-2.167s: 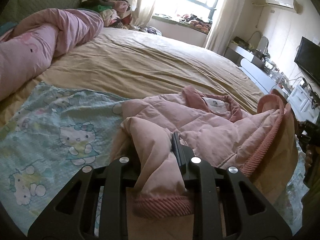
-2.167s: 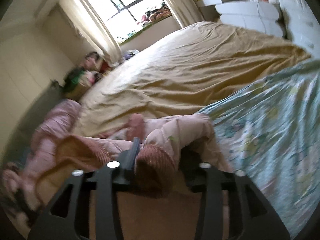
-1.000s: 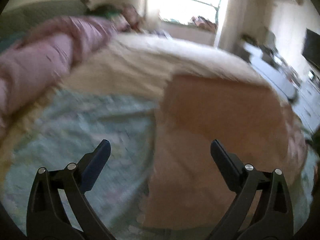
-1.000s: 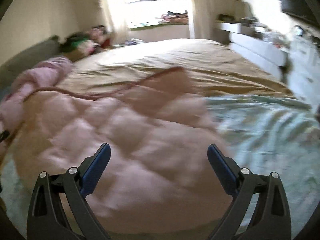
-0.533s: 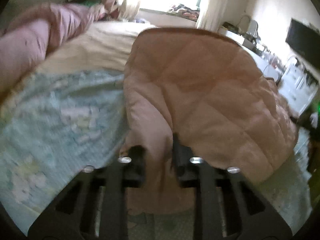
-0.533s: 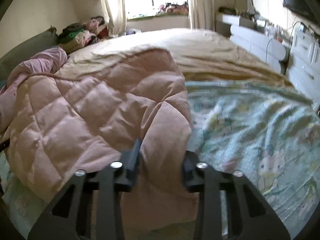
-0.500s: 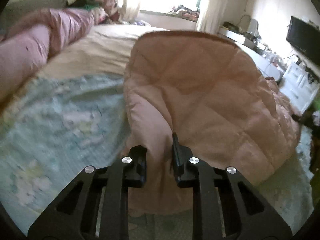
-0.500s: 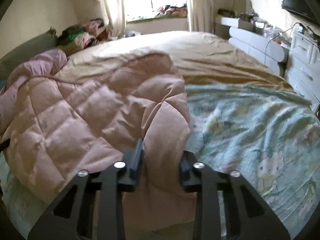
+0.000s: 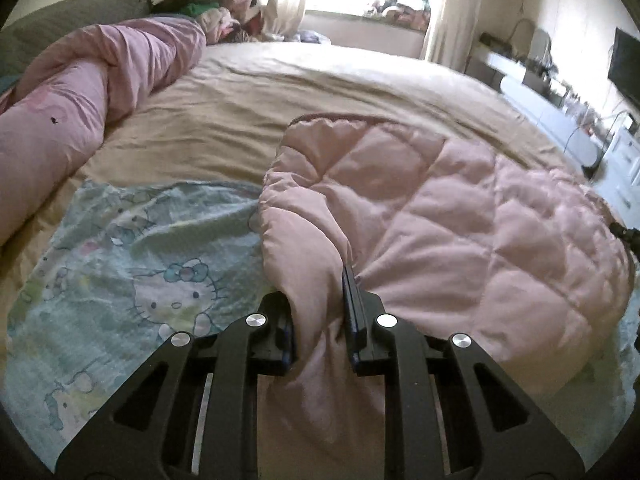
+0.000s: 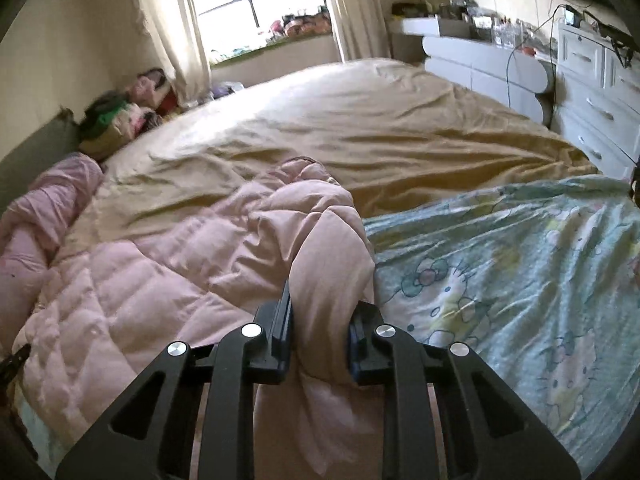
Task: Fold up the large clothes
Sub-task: 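Grasp the folded jacket edge with both tools and lay it down, then open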
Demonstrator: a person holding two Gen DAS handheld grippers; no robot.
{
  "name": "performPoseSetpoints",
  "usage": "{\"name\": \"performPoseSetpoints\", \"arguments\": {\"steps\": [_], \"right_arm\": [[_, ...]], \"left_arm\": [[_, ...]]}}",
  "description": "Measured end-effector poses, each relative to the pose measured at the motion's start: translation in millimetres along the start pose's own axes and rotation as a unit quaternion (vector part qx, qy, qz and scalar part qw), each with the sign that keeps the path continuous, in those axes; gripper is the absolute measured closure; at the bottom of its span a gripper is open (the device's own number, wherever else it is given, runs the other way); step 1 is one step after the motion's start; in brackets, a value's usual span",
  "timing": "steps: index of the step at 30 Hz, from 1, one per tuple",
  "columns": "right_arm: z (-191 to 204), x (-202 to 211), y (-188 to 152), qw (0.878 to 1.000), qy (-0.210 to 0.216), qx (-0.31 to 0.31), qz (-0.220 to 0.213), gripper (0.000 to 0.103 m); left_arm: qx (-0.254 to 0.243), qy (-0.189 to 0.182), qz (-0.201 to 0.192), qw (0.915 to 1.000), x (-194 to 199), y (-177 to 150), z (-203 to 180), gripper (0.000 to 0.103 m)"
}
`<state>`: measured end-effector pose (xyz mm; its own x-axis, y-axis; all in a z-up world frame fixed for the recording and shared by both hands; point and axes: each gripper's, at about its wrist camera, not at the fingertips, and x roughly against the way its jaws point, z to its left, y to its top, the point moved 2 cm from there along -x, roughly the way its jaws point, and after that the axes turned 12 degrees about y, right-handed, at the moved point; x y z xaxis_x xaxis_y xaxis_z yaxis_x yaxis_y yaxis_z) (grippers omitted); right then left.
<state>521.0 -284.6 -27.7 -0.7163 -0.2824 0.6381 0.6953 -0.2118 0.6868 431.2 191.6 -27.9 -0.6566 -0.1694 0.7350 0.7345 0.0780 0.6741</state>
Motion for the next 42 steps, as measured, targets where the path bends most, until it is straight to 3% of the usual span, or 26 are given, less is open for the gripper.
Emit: {"name": "performPoseSetpoints", "arguments": {"steps": [7, 21, 24, 25, 26, 27, 28, 29, 33, 37, 42], "right_arm": [[-12.2, -36.7, -15.0, 0.998, -0.012, -0.013, 0.059, 0.080], [-24.3, -43.9, -26.8, 0.998, -0.007, -0.028, 0.064, 0.068], [-22.4, -41.0, -26.1, 0.997, -0.013, -0.030, 0.069, 0.060], [-22.5, -39.7, -25.9, 0.997, -0.018, -0.029, 0.070, 0.051], [-23.4, -36.6, -25.7, 0.997, -0.033, -0.030, 0.069, 0.036], [-25.3, -33.5, -26.3, 0.996, -0.045, -0.033, 0.067, 0.029], [-27.3, -31.1, -27.7, 0.996, -0.049, -0.037, 0.065, 0.025], [-31.1, -26.8, -29.6, 0.996, -0.042, -0.047, 0.063, 0.025], [-36.4, -10.2, -36.8, 0.996, -0.025, -0.064, 0.054, 0.016], [-32.8, 17.3, -41.0, 0.998, 0.006, -0.057, 0.038, 0.011], [-27.5, 53.1, -46.0, 0.998, 0.035, -0.044, 0.020, 0.004]], "left_arm": [[-0.008, 0.000, 0.010, 0.9999, -13.6, -11.8, -6.5, 0.087], [-0.001, -0.012, 0.012, 0.9999, -15.8, -19.3, -4.5, 0.084], [0.001, -0.014, 0.015, 0.9998, -15.0, -19.8, -2.5, 0.084], [0.004, -0.015, 0.017, 0.9997, -14.0, -20.2, -2.0, 0.083], [0.005, -0.014, 0.018, 0.9997, -12.8, -20.7, -1.0, 0.080], [0.005, -0.008, 0.018, 0.9998, -10.3, -20.6, 0.0, 0.077], [0.004, 0.001, 0.017, 0.9998, -7.6, -20.5, 1.4, 0.066], [0.004, 0.007, 0.017, 0.9998, -5.1, -20.4, 3.4, 0.055], [0.028, -0.005, 0.014, 0.9995, 7.8, -21.8, 17.8, 0.036], [0.041, 0.000, 0.000, 0.9992, 25.9, -23.9, 29.0, 0.009], [0.087, -0.016, 0.018, 0.9959, 35.5, -35.2, 49.5, 0.009]]}}
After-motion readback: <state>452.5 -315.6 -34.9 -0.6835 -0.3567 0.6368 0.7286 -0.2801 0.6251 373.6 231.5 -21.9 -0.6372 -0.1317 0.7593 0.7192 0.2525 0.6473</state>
